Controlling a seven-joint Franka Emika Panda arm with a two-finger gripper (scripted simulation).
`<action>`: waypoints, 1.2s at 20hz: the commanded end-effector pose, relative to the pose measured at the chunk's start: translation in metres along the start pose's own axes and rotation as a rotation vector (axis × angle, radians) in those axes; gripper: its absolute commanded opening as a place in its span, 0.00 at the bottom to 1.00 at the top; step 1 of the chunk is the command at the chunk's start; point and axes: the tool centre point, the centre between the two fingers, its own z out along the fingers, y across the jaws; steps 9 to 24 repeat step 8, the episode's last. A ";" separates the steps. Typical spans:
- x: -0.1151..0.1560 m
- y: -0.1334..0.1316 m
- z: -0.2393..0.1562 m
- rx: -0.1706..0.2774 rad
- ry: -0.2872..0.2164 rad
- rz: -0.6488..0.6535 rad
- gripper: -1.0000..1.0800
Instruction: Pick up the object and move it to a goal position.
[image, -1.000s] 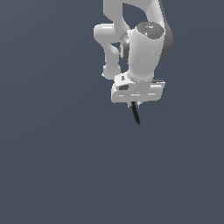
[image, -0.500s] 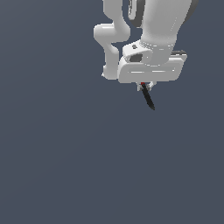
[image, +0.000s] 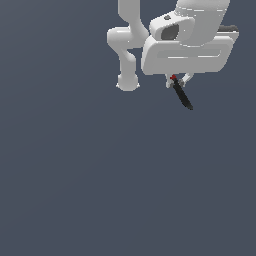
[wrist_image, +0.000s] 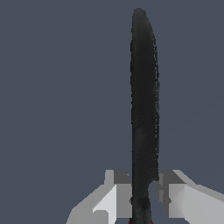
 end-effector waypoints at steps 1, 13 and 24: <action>0.002 -0.002 -0.009 0.000 -0.001 0.000 0.00; 0.003 -0.004 -0.018 0.000 -0.001 0.000 0.00; 0.003 -0.004 -0.018 0.000 -0.001 0.000 0.00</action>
